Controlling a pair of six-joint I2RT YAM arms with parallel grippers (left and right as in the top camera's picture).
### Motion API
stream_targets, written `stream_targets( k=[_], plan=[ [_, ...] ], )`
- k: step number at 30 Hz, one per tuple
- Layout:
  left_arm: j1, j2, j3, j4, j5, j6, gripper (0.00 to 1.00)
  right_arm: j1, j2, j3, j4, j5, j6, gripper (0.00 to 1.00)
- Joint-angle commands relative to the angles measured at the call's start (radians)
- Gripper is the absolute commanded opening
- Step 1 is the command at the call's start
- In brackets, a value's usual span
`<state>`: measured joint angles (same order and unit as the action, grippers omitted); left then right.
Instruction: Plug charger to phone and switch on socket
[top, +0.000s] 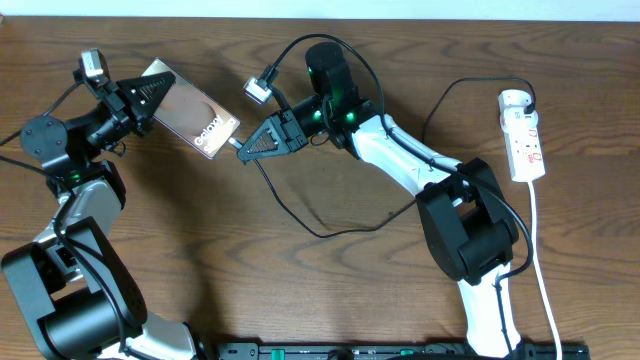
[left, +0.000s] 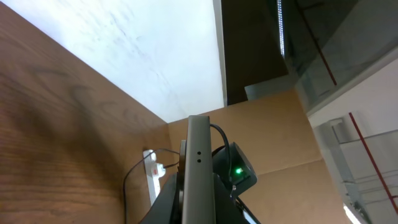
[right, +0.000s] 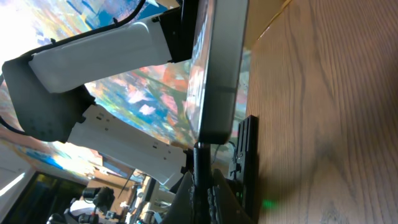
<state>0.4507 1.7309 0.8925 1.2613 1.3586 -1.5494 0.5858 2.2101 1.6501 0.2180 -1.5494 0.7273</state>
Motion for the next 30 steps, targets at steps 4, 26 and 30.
stream_targets(
  k=[4,26,30],
  plan=[
    [-0.005,-0.016,0.03,0.013,0.012,-0.026,0.07,0.003,-0.035,0.019,0.003,-0.009,0.001,0.01],
    [-0.042,-0.016,0.03,0.013,0.01,0.005,0.07,0.005,-0.035,0.019,0.003,-0.009,0.001,0.01],
    [-0.042,-0.016,0.03,0.013,0.009,0.027,0.07,0.005,-0.035,0.019,0.003,-0.01,0.002,0.01]
  ],
)
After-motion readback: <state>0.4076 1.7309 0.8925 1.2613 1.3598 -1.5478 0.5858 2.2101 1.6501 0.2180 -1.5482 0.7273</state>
